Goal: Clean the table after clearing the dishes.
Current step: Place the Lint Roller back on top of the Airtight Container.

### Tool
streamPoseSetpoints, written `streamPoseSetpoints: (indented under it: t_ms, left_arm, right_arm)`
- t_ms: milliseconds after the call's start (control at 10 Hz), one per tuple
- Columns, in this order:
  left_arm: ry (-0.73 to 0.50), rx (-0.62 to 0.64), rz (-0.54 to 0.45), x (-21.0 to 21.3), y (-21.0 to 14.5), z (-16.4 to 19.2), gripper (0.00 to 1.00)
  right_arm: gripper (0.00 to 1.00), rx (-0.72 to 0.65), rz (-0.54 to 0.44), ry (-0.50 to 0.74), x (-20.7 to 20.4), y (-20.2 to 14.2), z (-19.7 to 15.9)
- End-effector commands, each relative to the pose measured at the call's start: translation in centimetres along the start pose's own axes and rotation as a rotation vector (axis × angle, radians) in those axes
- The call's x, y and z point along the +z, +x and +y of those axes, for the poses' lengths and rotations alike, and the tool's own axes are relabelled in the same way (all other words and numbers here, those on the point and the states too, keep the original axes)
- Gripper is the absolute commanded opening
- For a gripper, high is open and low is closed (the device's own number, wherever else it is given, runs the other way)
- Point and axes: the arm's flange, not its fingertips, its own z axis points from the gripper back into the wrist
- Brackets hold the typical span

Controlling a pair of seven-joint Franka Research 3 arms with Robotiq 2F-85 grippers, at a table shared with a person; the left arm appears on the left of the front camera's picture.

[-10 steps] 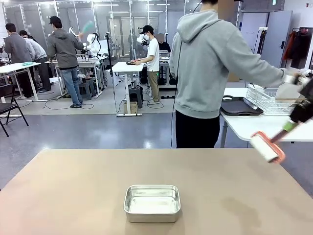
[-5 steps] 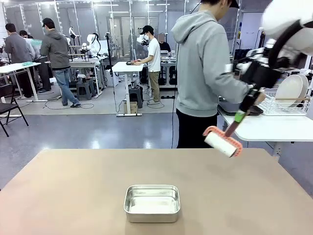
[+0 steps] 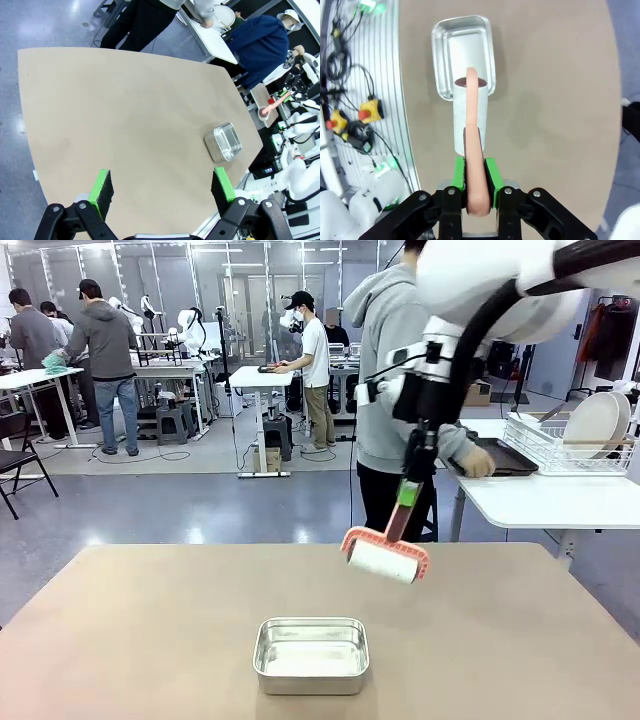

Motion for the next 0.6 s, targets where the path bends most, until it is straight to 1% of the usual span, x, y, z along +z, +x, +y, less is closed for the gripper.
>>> streamPoseSetpoints:
  t_ms: [0,100,200,300,400,500]
  left_arm:
    - [-0.005,0.002,0.005,0.4,-0.3,-0.4,1.0]
    - [-0.005,0.002,0.005,0.4,-0.3,-0.4,1.0]
    - [-0.005,0.002,0.005,0.4,-0.3,-0.4,1.0]
    - [-0.005,0.002,0.005,0.4,-0.3,-0.4,1.0]
    - [-0.005,0.002,0.005,0.4,-0.3,-0.4,1.0]
    - [-0.005,0.002,0.005,0.4,-0.3,-0.4,1.0]
  right_arm:
    - [0.22,0.085,0.103,-0.026,-1.8,3.9,-0.6]
    - [0.22,0.084,0.138,-0.022,-2.8,5.7,-0.1]
    - [0.22,0.082,0.152,-0.056,-3.3,6.5,0.5]
    - [0.22,0.028,0.142,-0.095,-2.5,6.2,0.7]
    - [0.22,0.116,0.12,-0.005,-4.2,6.1,0.8]
    - [0.22,0.116,0.12,-0.005,-4.2,6.1,0.8]
